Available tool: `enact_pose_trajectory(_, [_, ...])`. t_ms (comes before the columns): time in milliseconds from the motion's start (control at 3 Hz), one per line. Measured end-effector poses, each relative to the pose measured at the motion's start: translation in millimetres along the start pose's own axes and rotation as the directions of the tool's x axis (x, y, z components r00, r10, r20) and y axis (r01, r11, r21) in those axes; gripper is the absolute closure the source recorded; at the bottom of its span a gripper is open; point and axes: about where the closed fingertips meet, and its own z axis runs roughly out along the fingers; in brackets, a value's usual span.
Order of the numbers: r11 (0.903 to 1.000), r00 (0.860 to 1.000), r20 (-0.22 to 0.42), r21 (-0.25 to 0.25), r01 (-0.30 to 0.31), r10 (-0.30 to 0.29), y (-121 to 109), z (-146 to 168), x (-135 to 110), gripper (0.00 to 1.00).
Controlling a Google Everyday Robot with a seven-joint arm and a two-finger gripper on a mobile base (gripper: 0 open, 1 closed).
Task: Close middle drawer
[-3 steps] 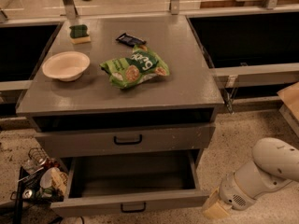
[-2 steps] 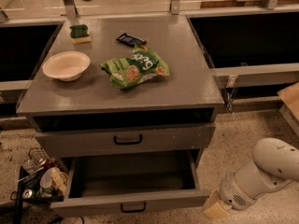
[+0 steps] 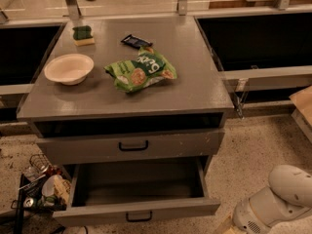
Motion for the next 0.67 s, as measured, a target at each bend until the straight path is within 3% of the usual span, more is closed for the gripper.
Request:
enact_pose_trajectory(333, [0.9982, 0.998, -0.029, -0.024, -0.056, 0.055, -9.4, 22.3, 31.9, 1.0])
enact_pose_trajectory(667, [0.9977, 0.998, -0.031, -0.029, -0.062, 0.061, -9.8, 25.0, 35.3, 1.0])
